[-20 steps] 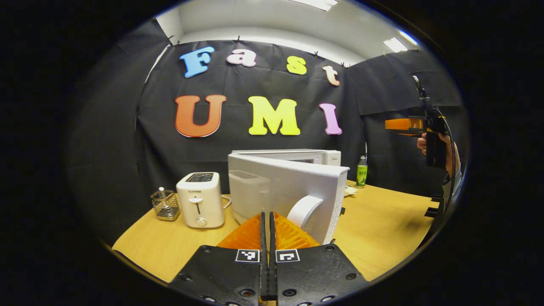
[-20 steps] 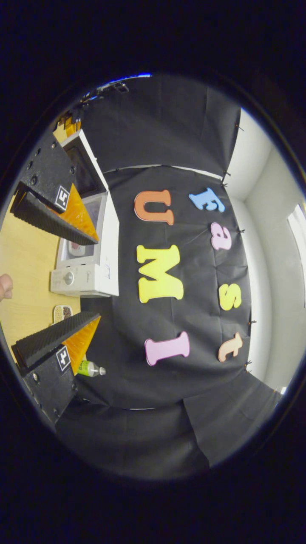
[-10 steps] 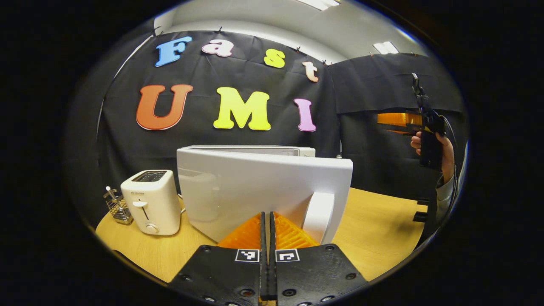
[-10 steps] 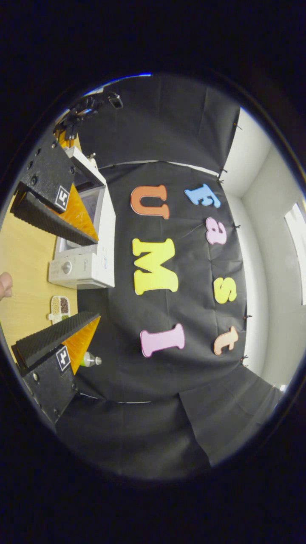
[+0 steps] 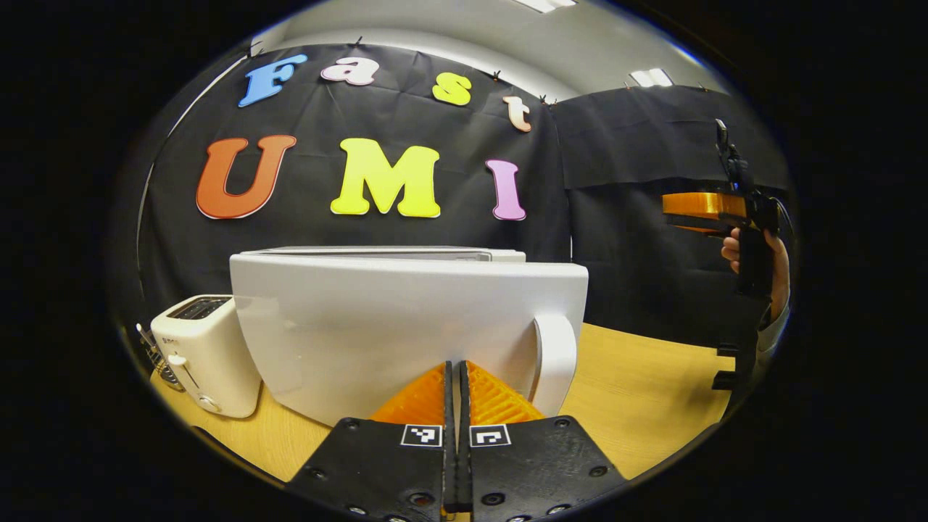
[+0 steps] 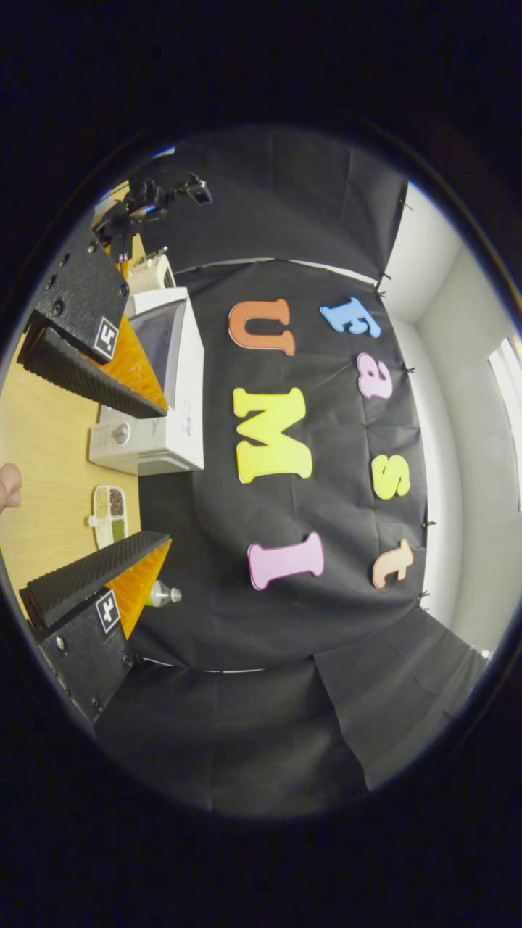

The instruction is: Open the microwave oven with the left hand, put the food in, and close the microwave oven.

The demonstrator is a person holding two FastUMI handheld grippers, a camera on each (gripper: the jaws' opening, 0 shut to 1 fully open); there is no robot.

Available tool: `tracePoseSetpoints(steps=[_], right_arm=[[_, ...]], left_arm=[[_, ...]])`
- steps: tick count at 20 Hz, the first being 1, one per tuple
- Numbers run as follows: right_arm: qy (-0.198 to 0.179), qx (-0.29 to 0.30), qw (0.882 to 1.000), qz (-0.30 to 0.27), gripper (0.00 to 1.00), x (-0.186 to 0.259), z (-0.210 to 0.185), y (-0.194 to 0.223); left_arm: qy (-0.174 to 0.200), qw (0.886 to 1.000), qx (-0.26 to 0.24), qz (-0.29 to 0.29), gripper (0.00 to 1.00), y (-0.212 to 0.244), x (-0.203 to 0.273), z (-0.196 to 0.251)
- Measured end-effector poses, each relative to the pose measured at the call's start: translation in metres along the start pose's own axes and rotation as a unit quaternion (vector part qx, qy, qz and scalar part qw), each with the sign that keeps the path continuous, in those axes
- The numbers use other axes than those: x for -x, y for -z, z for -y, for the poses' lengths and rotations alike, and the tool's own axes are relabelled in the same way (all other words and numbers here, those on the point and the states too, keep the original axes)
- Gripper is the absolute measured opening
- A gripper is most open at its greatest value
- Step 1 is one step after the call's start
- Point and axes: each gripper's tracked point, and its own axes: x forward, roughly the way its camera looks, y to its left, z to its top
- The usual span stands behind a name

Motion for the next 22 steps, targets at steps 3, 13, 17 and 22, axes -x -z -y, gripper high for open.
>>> tracePoseSetpoints(steps=[3,13,17,22], right_arm=[[0.005,-0.001,1.000,0.000,0.91,0.000,0.010,0.002],[0.029,-0.013,0.999,-0.003,1.00,0.000,0.050,0.011],[0.033,-0.017,0.999,-0.007,0.91,0.008,0.054,0.011],[0.040,-0.023,0.999,-0.018,0.91,0.026,0.051,0.012]], left_arm=[[-0.004,1.000,-0.002,0.003,0.00,-0.003,-0.027,0.004],[-0.070,0.997,0.005,0.010,0.00,-0.012,-0.112,-0.008],[-0.104,0.995,0.011,-0.003,0.00,-0.012,-0.147,-0.008],[-0.109,0.994,0.026,-0.010,0.00,-0.012,-0.166,-0.004]])
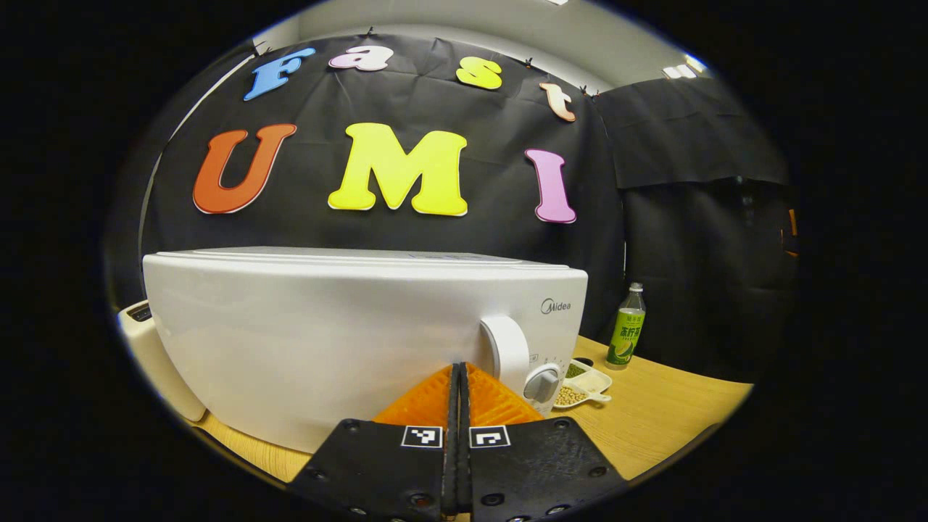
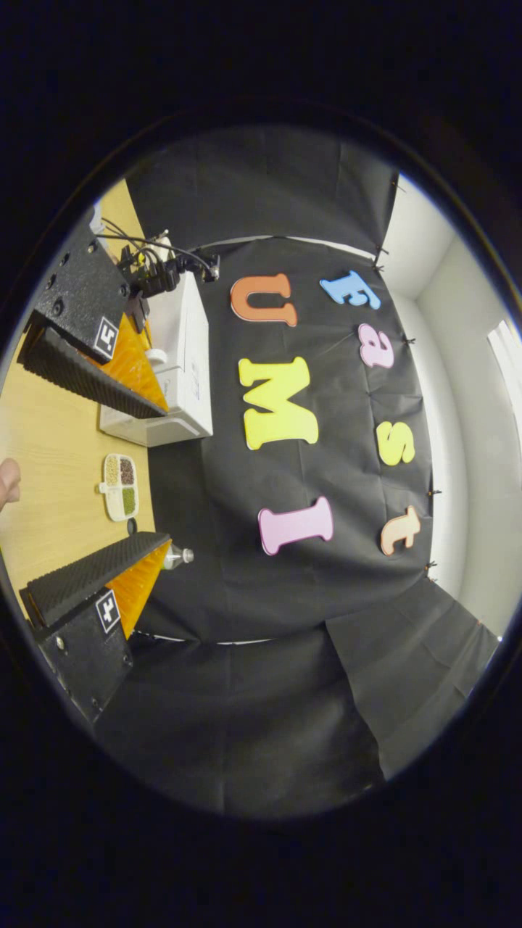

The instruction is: Open the microwave oven with the left hand, put the food in, and close the microwave oven.

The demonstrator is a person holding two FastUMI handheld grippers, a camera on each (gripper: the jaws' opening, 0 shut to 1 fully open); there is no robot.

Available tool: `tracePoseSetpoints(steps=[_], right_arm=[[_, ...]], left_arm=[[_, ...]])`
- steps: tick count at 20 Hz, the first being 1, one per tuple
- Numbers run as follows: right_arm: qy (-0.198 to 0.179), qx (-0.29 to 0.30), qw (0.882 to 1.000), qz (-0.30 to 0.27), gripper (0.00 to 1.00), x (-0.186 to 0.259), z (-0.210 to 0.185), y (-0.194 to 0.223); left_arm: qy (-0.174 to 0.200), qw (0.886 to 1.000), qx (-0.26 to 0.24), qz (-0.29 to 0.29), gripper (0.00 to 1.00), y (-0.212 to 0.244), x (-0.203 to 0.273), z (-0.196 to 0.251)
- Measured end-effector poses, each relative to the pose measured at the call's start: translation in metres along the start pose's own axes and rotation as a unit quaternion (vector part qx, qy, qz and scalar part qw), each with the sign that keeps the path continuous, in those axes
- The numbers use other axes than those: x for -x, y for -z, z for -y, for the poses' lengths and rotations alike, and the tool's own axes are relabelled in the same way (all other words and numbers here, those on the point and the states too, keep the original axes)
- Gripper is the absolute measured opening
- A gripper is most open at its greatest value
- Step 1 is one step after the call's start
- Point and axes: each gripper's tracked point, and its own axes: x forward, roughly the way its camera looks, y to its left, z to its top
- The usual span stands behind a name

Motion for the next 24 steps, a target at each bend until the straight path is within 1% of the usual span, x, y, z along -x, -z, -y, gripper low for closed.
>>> tracePoseSetpoints(steps=[1,2,3,4,6,7,9,10,11,12,13,14,15,16,17,18,19,20,21,22,23,24], right_arm=[[0.001,-0.001,1.000,-0.003,1.00,0.005,0.000,0.002],[0.004,-0.003,1.000,-0.003,1.00,0.009,-0.001,0.001],[0.007,-0.004,1.000,-0.004,0.91,0.013,-0.001,0.001],[0.009,-0.003,1.000,-0.006,1.00,0.016,-0.002,0.001],[0.010,-0.002,1.000,-0.009,1.00,0.025,-0.005,0.003],[0.008,-0.005,1.000,-0.010,1.00,0.029,-0.008,0.004],[0.007,-0.016,1.000,-0.013,1.00,0.035,-0.010,0.006],[0.008,-0.022,1.000,-0.016,1.00,0.037,-0.010,0.008],[0.007,-0.027,0.999,-0.016,0.91,0.041,-0.009,0.009],[0.008,-0.032,0.999,-0.015,0.91,0.043,-0.009,0.010],[0.011,-0.035,0.999,-0.014,0.90,0.045,-0.008,0.010],[0.014,-0.037,0.999,-0.014,0.90,0.047,-0.007,0.010],[0.017,-0.036,0.999,-0.014,0.90,0.049,-0.006,0.011],[0.016,-0.032,0.999,-0.014,1.00,0.052,-0.008,0.010],[0.016,-0.028,0.999,-0.011,1.00,0.056,-0.010,0.007],[0.019,-0.021,1.000,-0.009,0.91,0.059,-0.010,0.004],[0.025,-0.014,1.000,-0.003,0.91,0.065,-0.008,0.000],[0.028,-0.011,1.000,0.005,1.00,0.070,-0.008,-0.008],[0.026,-0.011,1.000,0.010,0.90,0.076,-0.012,-0.014],[0.024,-0.013,1.000,0.015,0.90,0.082,-0.016,-0.022],[0.022,-0.017,0.999,0.023,1.00,0.090,-0.018,-0.031],[0.023,-0.018,0.999,0.029,1.00,0.096,-0.019,-0.040]], left_arm=[[0.000,1.000,0.004,0.004,0.00,-0.002,0.004,0.001],[0.000,1.000,0.001,0.005,0.03,-0.005,0.002,0.002],[-0.001,1.000,0.001,-0.004,0.01,-0.002,0.005,0.001],[-0.005,1.000,0.002,-0.004,0.02,-0.002,0.005,0.000],[-0.043,0.999,-0.005,-0.025,0.01,0.003,0.014,-0.011],[-0.050,0.998,-0.003,-0.037,0.01,0.006,0.021,-0.009],[-0.065,0.997,0.003,-0.040,0.06,0.004,0.044,-0.007],[-0.071,0.997,0.004,-0.035,0.15,0.001,0.056,-0.005],[-0.077,0.997,0.006,-0.029,0.29,-0.001,0.070,-0.003],[-0.085,0.996,0.008,-0.027,0.55,-0.002,0.082,-0.001],[-0.096,0.995,0.005,-0.030,0.72,-0.001,0.093,-0.002],[-0.108,0.994,0.002,-0.032,0.98,-0.003,0.107,-0.003],[-0.120,0.992,-0.002,-0.032,0.98,-0.007,0.121,-0.003],[-0.127,0.991,0.001,-0.030,0.98,-0.011,0.136,-0.002],[-0.126,0.992,0.009,-0.027,0.98,-0.018,0.150,0.004],[-0.115,0.993,0.022,-0.021,0.87,-0.027,0.163,0.012],[-0.106,0.994,0.037,-0.018,0.96,-0.037,0.178,0.020],[-0.099,0.994,0.049,-0.013,0.95,-0.049,0.193,0.026],[-0.097,0.994,0.055,-0.009,0.95,-0.063,0.208,0.031],[-0.098,0.994,0.052,-0.006,0.95,-0.078,0.224,0.033],[-0.102,0.994,0.046,0.002,0.95,-0.094,0.239,0.037],[-0.106,0.994,0.035,0.016,0.95,-0.114,0.256,0.039]])
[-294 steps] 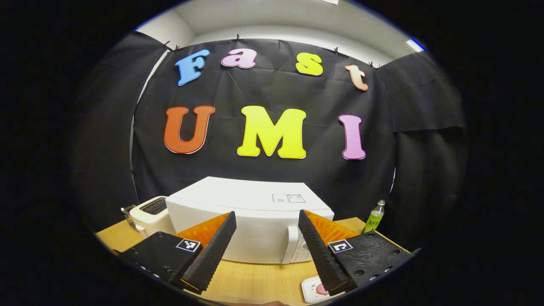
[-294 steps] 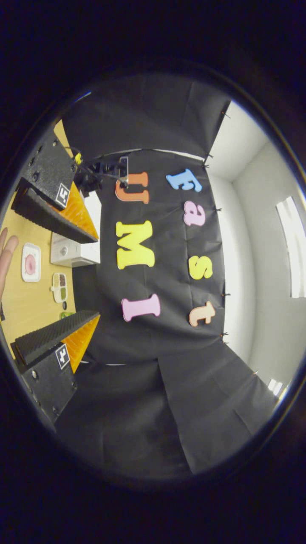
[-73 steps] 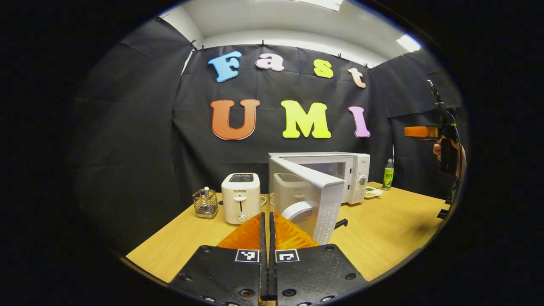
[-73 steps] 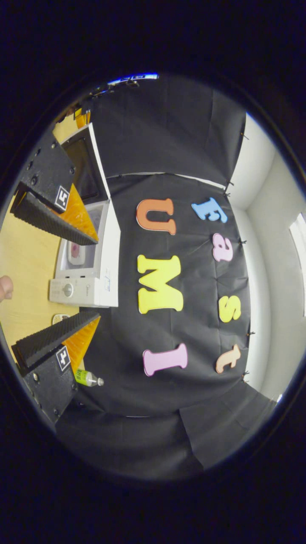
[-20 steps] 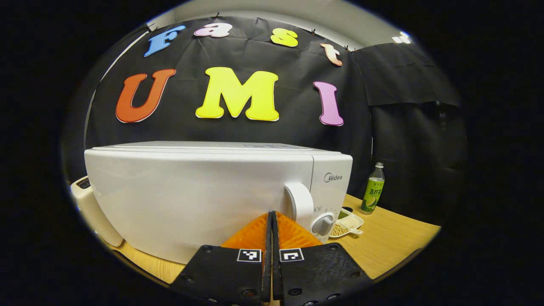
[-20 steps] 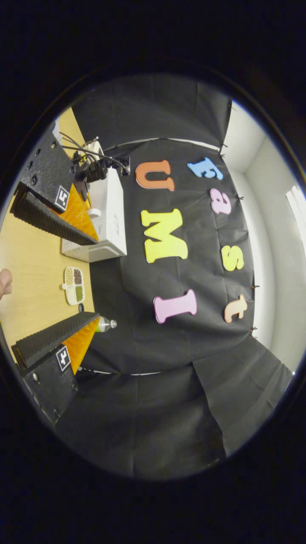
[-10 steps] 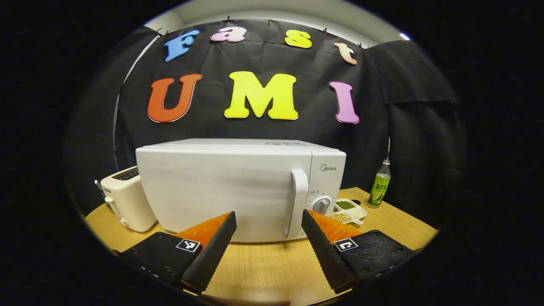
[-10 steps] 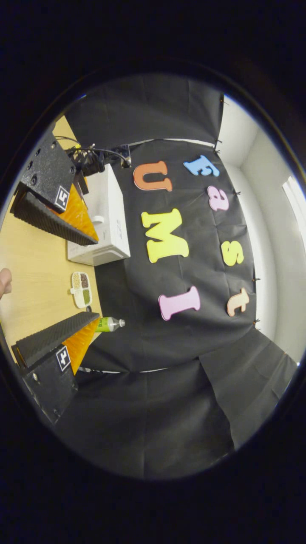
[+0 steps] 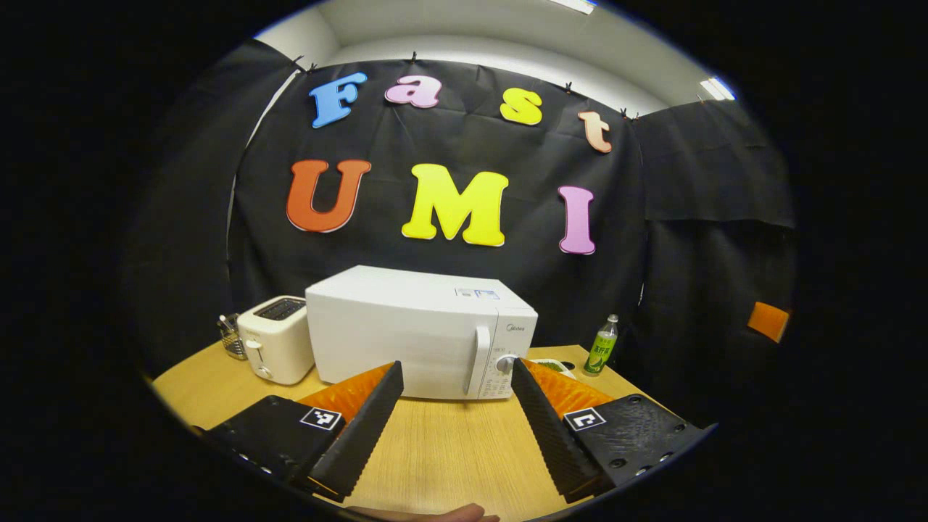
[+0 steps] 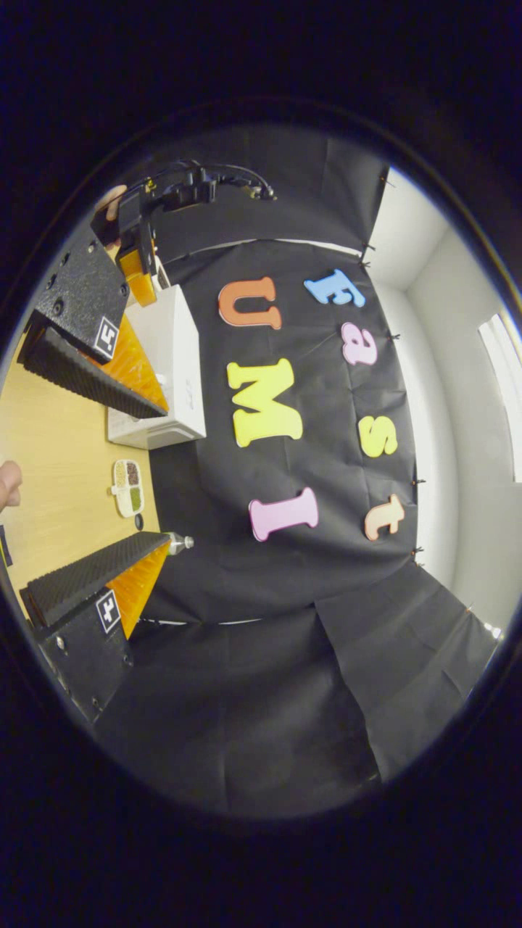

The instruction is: Open the microwave oven with the left hand, put the food in, and close the microwave oven.

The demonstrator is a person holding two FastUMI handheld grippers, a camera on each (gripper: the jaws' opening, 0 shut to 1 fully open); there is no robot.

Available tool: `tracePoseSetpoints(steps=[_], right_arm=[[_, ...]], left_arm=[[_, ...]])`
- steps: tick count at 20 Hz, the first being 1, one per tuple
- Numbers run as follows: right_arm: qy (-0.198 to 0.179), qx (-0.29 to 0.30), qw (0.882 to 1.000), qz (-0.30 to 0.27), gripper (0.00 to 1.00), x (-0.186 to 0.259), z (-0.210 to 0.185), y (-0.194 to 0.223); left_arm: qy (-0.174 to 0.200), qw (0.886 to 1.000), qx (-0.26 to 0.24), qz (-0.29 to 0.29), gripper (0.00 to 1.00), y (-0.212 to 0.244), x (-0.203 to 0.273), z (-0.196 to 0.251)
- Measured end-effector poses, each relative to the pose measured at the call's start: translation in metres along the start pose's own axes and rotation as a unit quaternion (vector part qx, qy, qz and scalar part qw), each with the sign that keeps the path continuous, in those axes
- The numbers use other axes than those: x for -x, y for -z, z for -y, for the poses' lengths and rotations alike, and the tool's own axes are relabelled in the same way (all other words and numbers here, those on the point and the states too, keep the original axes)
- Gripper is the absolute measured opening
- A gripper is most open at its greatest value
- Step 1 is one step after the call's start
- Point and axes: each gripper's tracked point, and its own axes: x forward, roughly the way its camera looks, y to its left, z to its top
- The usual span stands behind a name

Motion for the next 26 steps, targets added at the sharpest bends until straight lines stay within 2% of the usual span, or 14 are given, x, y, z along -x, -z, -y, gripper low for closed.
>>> tracePoseSetpoints(steps=[4,8,12,16,20,22,26], right_arm=[[0.014,0.019,0.999,0.041,1.00,0.025,-0.003,-0.044],[0.020,0.035,0.998,0.056,1.00,0.049,-0.015,-0.071],[0.002,0.049,0.995,0.086,1.00,0.080,-0.034,-0.091],[0.006,0.043,0.994,0.104,0.99,0.109,-0.036,-0.088],[-0.003,0.046,0.993,0.105,1.00,0.125,-0.041,-0.083],[0.001,0.054,0.993,0.107,1.00,0.128,-0.037,-0.084],[0.009,0.056,0.993,0.105,1.00,0.128,-0.034,-0.085]], left_arm=[[-0.019,0.999,-0.033,0.031,0.95,-0.058,0.066,0.000],[-0.041,0.997,-0.043,0.045,0.95,-0.089,0.121,-0.006],[-0.050,0.995,-0.035,0.082,0.95,-0.104,0.168,-0.007],[-0.043,0.993,-0.020,0.106,0.95,-0.094,0.208,0.000],[-0.044,0.993,-0.033,0.104,0.94,-0.079,0.219,-0.004],[-0.055,0.993,-0.037,0.094,0.94,-0.074,0.217,-0.009],[-0.049,0.994,-0.031,0.090,0.95,-0.074,0.213,-0.006]])
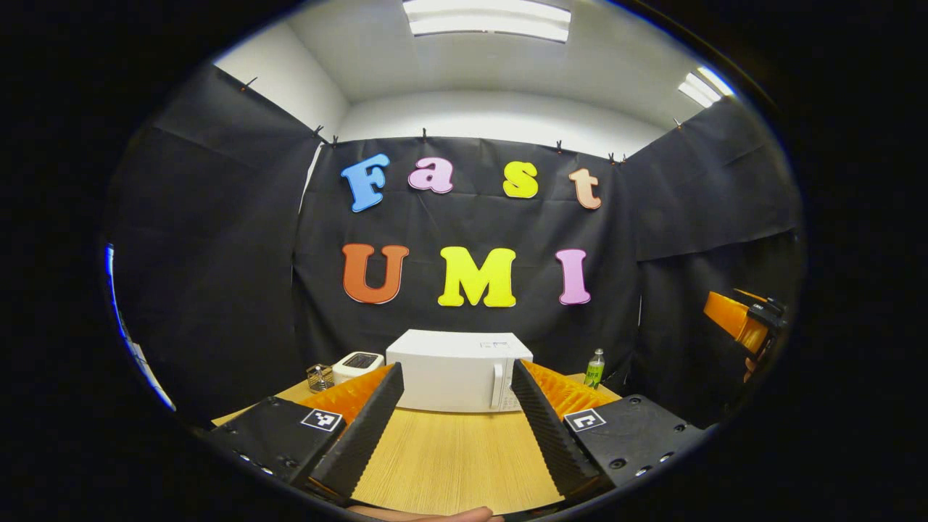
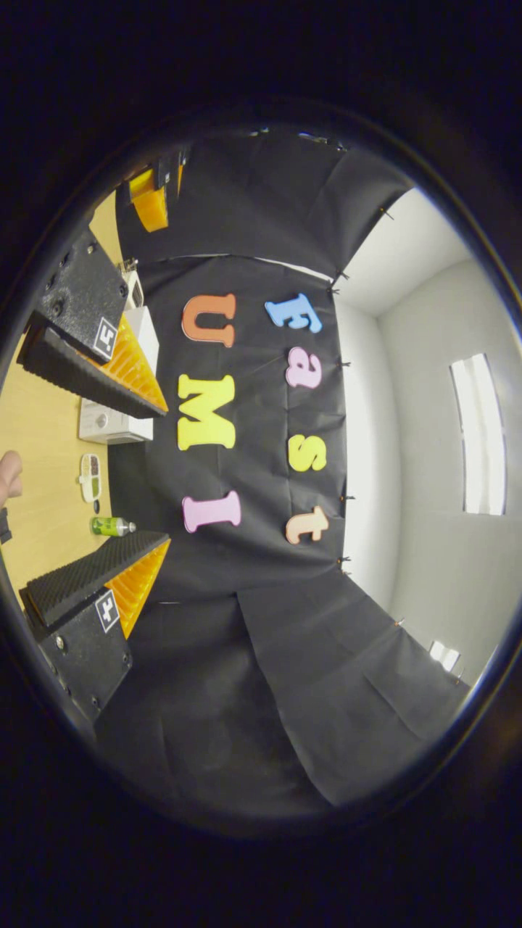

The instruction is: Open the microwave oven with the left hand, put the food in, and close the microwave oven.

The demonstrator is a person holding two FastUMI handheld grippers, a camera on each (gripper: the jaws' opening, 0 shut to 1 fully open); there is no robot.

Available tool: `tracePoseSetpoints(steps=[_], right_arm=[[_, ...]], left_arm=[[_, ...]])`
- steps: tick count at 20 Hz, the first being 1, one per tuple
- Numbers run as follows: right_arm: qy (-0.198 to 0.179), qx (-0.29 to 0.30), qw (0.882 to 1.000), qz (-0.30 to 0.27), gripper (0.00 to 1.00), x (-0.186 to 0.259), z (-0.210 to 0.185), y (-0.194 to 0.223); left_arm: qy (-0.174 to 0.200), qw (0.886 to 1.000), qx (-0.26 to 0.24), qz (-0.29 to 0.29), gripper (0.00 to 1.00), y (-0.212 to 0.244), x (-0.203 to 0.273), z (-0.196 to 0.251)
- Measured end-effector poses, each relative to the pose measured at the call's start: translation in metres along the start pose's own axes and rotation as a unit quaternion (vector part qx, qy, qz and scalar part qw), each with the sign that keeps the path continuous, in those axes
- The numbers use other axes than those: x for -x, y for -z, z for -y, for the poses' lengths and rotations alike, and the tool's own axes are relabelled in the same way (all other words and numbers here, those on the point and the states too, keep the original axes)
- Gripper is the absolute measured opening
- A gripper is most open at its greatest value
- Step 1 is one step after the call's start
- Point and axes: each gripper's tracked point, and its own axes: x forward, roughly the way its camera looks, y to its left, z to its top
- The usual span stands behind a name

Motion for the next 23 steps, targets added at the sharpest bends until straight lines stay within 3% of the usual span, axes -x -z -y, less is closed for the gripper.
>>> tracePoseSetpoints(steps=[5,6,15,16,17,23], right_arm=[[0.000,-0.010,1.000,-0.016,0.99,-0.005,0.002,0.010],[0.000,-0.011,1.000,-0.019,0.90,-0.005,0.003,0.012],[-0.001,-0.013,1.000,-0.025,0.90,-0.006,0.001,0.018],[-0.002,-0.014,1.000,-0.026,0.90,-0.006,0.001,0.019],[-0.003,-0.014,1.000,-0.027,1.00,-0.006,0.002,0.020],[0.015,-0.019,0.999,-0.027,1.00,-0.011,0.008,0.024]], left_arm=[[0.012,1.000,-0.007,0.001,0.95,0.000,0.000,0.007],[0.015,1.000,-0.008,0.001,0.95,0.000,0.001,0.009],[0.011,1.000,-0.011,-0.002,0.95,0.007,-0.001,0.006],[0.010,1.000,-0.008,-0.004,0.84,0.008,-0.001,0.005],[0.008,1.000,-0.006,-0.006,0.95,0.009,-0.001,0.003],[-0.004,1.000,-0.003,-0.020,0.95,0.020,-0.003,-0.007]])
